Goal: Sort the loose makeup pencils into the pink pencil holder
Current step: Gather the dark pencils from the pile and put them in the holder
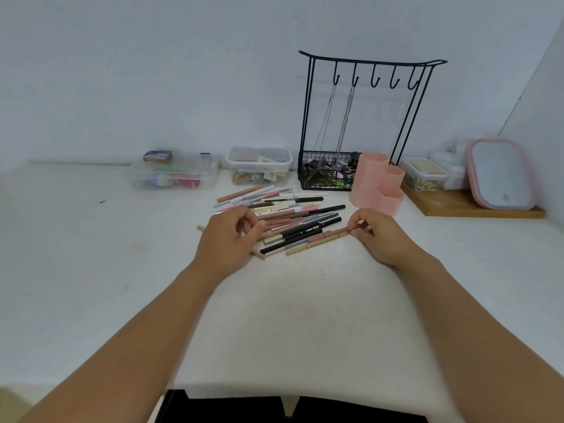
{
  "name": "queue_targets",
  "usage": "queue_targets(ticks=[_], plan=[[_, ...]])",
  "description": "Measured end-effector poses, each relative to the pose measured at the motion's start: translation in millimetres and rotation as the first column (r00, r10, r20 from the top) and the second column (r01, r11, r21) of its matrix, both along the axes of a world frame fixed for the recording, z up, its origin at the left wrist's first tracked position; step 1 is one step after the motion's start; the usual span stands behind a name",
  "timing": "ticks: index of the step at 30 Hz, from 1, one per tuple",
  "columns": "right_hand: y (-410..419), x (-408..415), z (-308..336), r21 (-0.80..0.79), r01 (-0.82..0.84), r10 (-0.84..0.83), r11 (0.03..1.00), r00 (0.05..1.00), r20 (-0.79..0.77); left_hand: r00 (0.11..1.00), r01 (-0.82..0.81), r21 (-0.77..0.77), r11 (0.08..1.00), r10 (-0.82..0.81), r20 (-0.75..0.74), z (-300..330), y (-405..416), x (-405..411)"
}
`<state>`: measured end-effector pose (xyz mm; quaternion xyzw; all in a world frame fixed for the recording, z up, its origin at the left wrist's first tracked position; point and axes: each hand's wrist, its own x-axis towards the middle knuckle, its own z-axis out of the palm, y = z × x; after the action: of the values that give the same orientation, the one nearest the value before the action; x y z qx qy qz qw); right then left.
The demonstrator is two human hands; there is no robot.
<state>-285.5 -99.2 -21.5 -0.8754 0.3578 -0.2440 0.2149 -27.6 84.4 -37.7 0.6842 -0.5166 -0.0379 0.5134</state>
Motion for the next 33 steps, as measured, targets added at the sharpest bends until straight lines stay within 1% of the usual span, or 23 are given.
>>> queue_targets(ticks=[2, 4, 8, 9, 11, 13, 15, 16, 18, 19, 20, 22, 23, 25, 27, 28, 29, 30, 31, 32, 33], plan=[[1.1, -0.6, 0.3, 0.019, -0.001, 0.001, 1.000, 1.000, 0.019, 1.000, -0.004, -0.004, 1.000, 0.003, -0.015, 0.2, 0.3, -0.3], [-0.1, -0.5, 0.8, 0.022, -0.019, 0.019, 1.000, 1.000, 0.000, 1.000, 0.003, -0.010, 1.000, -0.003, -0.029, 0.3, 0.1, 0.0], [-8.8, -2.8, 9.0, 0.006, -0.085, 0.085, 0.996, 0.986, -0.142, 0.999, 0.022, -0.018, 1.000, -0.022, -0.043, 0.2, -0.2, 0.5], [-11.0, -3.7, 9.8, 0.009, -0.088, 0.089, 0.996, 0.985, -0.151, 0.999, 0.024, -0.019, 1.000, -0.025, -0.046, 0.2, -0.5, 0.8], [-11.8, -3.9, 8.1, 0.018, -0.067, 0.068, 0.998, 0.991, -0.113, 0.999, 0.024, -0.021, 0.999, -0.025, -0.041, 0.5, -0.3, 1.0], [-7.5, -1.3, 6.1, 0.001, 0.003, -0.003, 1.000, 1.000, -0.009, 0.999, 0.014, -0.032, 0.999, -0.015, -0.033, 2.9, 0.5, -1.9], [6.6, 3.9, 11.7, 0.037, 0.065, -0.071, 0.997, 0.979, 0.193, 0.999, 0.004, -0.072, 0.997, -0.006, -0.037, 8.3, 3.7, -6.7], [18.9, 7.1, 17.7, 0.093, 0.053, -0.080, 0.994, 0.943, 0.323, 0.998, 0.007, -0.102, 0.995, -0.013, -0.060, 10.1, 5.2, -9.3], [50.3, 18.4, 31.2, 0.238, -0.070, -0.077, 0.969, 0.828, 0.555, 0.983, 0.045, -0.168, 0.985, -0.074, -0.168, 12.7, 7.6, -14.4], [66.9, 26.8, 34.7, 0.312, -0.162, -0.073, 0.936, 0.779, 0.623, 0.960, 0.095, -0.198, 0.976, -0.142, -0.243, 15.3, 9.1, -18.7], [82.3, 37.2, 35.0, 0.371, -0.248, -0.066, 0.895, 0.749, 0.660, 0.925, 0.152, -0.224, 0.963, -0.218, -0.311, 16.5, 8.5, -23.3], [106.2, 60.3, 28.5, 0.434, -0.353, -0.044, 0.829, 0.733, 0.679, 0.850, 0.250, -0.276, 0.928, -0.347, -0.396, 16.7, 4.8, -35.9], [113.5, 70.2, 23.9, 0.448, -0.385, -0.031, 0.807, 0.730, 0.683, 0.817, 0.274, -0.302, 0.913, -0.387, -0.429, 15.6, 2.1, -43.1], [120.6, 84.1, 13.5, 0.462, -0.431, -0.005, 0.775, 0.727, 0.686, 0.745, 0.250, -0.336, 0.908, -0.402, -0.533, 10.6, -5.0, -53.0], [121.9, 90.2, 3.3, 0.468, -0.429, 0.010, 0.773, 0.745, 0.667, 0.692, 0.228, -0.333, 0.915, -0.393, -0.606, 6.5, -9.5, -56.3], [122.9, 91.8, -0.2, 0.467, -0.416, 0.017, 0.780, 0.760, 0.649, 0.686, 0.224, -0.323, 0.920, -0.384, -0.618, 5.2, -10.6, -57.0], [123.3, 93.0, -1.3, 0.452, -0.407, 0.038, 0.794, 0.775, 0.631, 0.698, 0.206, -0.316, 0.926, -0.366, -0.615, 5.5, -11.5, -57.2], [122.4, 92.8, -0.4, 0.404, -0.396, 0.081, 0.824, 0.789, 0.608, 0.723, 0.173, -0.318, 0.932, -0.339, -0.601, 6.6, -12.3, -56.1], [119.0, 90.5, 2.7, 0.319, -0.371, 0.132, 0.872, 0.806, 0.577, 0.746, 0.125, -0.336, 0.934, -0.311, -0.588, 8.8, -11.8, -54.3], [112.2, 86.6, 8.0, 0.214, -0.320, 0.162, 0.923, 0.827, 0.538, 0.768, 0.059, -0.349, 0.935, -0.266, -0.583, 10.8, -11.3, -49.9], [101.9, 79.6, 15.2, 0.113, -0.236, 0.152, 0.965, 0.858, 0.491, 0.773, -0.014, -0.355, 0.935, -0.215, -0.596, 12.9, -9.9, -43.9]])
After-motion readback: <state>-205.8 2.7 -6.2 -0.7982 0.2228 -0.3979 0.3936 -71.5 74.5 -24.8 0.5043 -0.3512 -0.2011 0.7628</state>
